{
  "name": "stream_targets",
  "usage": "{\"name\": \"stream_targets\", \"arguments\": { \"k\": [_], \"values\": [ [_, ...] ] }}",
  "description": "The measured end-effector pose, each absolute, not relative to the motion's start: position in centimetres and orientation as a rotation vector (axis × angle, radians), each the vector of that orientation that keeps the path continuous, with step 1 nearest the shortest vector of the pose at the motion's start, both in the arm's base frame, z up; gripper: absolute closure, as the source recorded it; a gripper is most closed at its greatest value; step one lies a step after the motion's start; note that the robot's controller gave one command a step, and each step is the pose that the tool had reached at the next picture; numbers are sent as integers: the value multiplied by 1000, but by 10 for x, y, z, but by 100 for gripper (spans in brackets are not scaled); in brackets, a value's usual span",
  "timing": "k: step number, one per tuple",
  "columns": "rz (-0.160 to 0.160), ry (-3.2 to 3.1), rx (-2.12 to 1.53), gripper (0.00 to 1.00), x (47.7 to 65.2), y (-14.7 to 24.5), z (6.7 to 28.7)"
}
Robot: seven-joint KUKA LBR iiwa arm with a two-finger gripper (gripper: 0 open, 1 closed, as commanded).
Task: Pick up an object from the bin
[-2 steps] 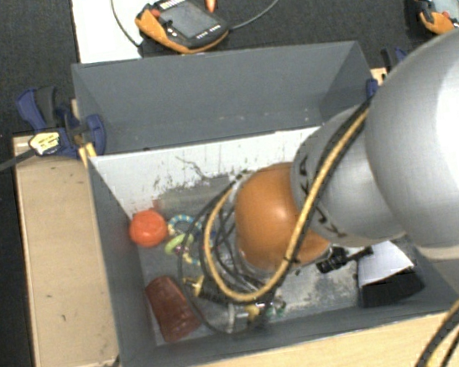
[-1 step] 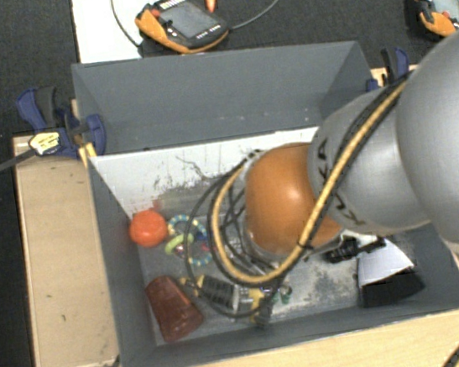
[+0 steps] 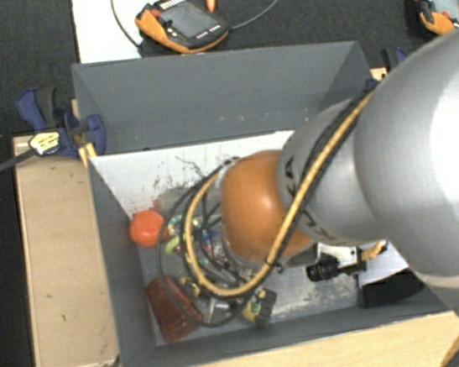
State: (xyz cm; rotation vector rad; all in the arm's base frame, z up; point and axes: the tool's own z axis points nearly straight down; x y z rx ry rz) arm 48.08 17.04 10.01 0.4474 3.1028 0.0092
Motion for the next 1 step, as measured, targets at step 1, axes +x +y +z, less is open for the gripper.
{"name": "stream_targets", "arguments": {
  "k": [1],
  "values": [
    [19, 3056, 660, 0, 480, 160, 70]
  ]
}}
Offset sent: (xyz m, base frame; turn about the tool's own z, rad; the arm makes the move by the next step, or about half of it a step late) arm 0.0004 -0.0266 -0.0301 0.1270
